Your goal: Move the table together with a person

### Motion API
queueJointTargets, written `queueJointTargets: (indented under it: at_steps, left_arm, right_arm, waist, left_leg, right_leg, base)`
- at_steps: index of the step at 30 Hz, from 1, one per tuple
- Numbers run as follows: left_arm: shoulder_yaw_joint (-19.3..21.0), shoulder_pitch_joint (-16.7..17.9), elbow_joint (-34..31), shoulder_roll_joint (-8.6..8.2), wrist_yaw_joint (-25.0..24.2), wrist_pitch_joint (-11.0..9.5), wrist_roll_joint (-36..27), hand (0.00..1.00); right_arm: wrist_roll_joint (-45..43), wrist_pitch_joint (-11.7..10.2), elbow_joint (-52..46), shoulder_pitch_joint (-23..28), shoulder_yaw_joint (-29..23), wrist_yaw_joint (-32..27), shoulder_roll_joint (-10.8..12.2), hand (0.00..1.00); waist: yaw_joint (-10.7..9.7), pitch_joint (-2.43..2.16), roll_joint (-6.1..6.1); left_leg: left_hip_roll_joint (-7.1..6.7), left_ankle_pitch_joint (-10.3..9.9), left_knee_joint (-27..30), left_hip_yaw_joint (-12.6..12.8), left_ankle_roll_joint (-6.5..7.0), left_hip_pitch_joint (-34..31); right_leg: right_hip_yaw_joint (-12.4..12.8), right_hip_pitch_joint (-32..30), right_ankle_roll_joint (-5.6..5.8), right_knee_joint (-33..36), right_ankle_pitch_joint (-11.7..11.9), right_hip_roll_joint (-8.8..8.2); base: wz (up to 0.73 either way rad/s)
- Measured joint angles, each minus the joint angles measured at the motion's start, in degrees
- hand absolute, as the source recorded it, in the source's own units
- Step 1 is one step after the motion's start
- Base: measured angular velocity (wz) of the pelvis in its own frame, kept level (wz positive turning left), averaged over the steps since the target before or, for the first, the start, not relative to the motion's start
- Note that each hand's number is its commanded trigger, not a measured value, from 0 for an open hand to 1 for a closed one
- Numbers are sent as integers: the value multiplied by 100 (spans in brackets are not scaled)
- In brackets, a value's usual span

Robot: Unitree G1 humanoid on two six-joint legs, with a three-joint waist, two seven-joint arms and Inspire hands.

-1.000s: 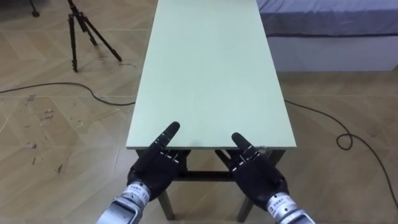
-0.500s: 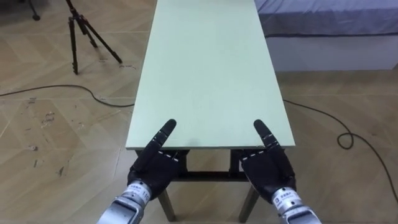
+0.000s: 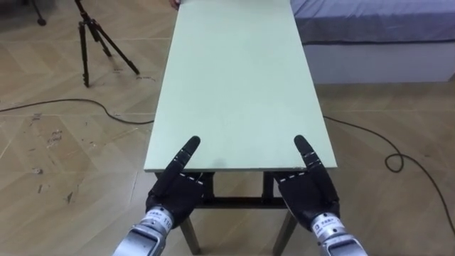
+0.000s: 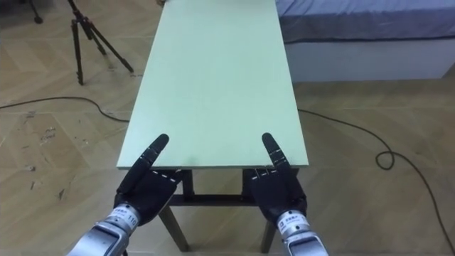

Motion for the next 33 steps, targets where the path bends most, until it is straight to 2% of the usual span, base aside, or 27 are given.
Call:
queueJointTargets:
  at_steps: [3, 5, 9, 14, 17, 22, 24, 33]
  left_arm:
    - [46, 4, 0, -4, 58, 0, 0, 100]
    - [46, 4, -5, -28, 74, 0, 3, 100]
    - [44, 5, -19, -114, 463, -4, 10, 100]
    - [43, 44, -20, -164, 841, -53, 26, 100]
    - [40, 91, -48, -213, 881, -53, 16, 100]
    - [38, 93, -53, -237, 906, -100, 269, 100]
    - [41, 93, -53, -295, 917, -139, 348, 100]
    - [33, 92, -72, -337, 901, -160, 387, 100]
  right_arm:
    - [-6, -4, 1, -1, 0, -94, 16, 100]
    - [-8, -17, 9, 1, 0, -412, 17, 100]
    - [-19, -67, 52, 17, 37, -865, 43, 100]
    - [-88, -71, 27, 86, 115, -865, 62, 100]
    - [-102, -98, 27, 108, 112, -865, 60, 100]
    - [-109, -99, 27, 113, 106, -863, 85, 100]
    - [-115, -101, 27, 110, 83, -864, 85, 100]
    - [-152, -155, 27, 111, 70, -795, 91, 100]
  waist:
    - [4, 0, 0]
    - [26, 0, 1]
    - [74, 0, 0]
    - [45, -14, -36]
    - [117, -14, -39]
    - [79, -9, -54]
    - [89, -9, -56]
    - [131, -17, -126]
  left_leg:
    - [1, 0, -9, 1, 0, 16]
    - [-1, 0, -15, 0, 0, 13]
    - [1, 1, -58, 2, 0, 11]
    - [10, 2, -55, -27, 0, 58]
    - [-4, 2, -65, -172, 0, 109]
    - [-3, 2, -119, -160, -1, 130]
    - [-5, 2, -143, -143, -1, 122]
    - [-11, 2, -158, -121, -1, 125]
  right_leg:
    - [-16, 13, 0, 0, 0, 0]
    - [-20, 8, 0, 0, 0, 0]
    - [-16, -21, 1, -6, -1, 0]
    - [-6, -63, 0, 35, -1, 1]
    - [32, 4, -18, 11, 12, 1]
    - [36, 37, -18, -9, 12, 2]
    - [86, 15, -18, -10, 12, 3]
    - [149, 8, -18, -9, 12, 2]
  base:
    - [0]
    - [0]
    - [0]
    - [-4]
    - [-13]
    - [4]
    - [-2]
    - [0]
